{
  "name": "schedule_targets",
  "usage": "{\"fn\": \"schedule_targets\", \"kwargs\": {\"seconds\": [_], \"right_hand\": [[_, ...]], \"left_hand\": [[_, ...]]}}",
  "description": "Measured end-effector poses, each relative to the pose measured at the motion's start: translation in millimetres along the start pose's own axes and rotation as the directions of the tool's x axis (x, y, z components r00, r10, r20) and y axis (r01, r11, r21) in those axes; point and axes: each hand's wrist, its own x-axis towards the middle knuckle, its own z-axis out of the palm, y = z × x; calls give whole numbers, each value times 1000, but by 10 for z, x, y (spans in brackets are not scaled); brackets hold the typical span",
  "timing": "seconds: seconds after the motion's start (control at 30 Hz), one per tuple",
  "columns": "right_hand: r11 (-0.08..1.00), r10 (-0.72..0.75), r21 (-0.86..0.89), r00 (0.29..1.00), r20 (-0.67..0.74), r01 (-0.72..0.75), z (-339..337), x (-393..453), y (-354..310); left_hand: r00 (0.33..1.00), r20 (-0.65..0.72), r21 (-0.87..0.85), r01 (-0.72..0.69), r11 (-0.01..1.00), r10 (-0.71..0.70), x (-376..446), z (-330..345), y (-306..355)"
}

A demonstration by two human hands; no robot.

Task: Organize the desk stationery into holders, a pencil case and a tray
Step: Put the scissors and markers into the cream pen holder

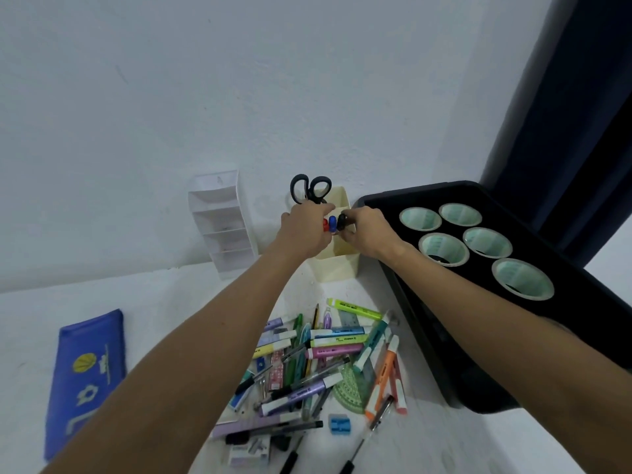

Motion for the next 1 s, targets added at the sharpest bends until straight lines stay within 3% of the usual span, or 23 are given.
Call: {"fn": "schedule_targets", "kwargs": {"seconds": [0.13,0.33,0.4,0.5,0.67,1.0], "right_hand": [[998,12,64,999,-40,-9,-81,-125,-77],[963,-257,47,956,-144,266,-69,-421,-356],[936,-345,49,936,-68,349,0,-544,-481],[927,-375,46,913,164,372,126,-725,-647],[881,-429,28,774,466,472,424,-901,-784],[894,-303,-96,748,590,438,667,-859,-656]], "left_hand": [[999,-39,-38,-7,999,5,-137,-106,-1],[996,-75,-137,43,990,-54,-593,-396,-162],[994,-62,-135,76,988,-85,-811,-476,-284],[988,27,-138,155,978,-153,-1133,-572,-493],[934,250,5,263,965,-255,-1605,-557,-898],[875,356,48,335,941,-329,-1987,-288,-1214]]}}
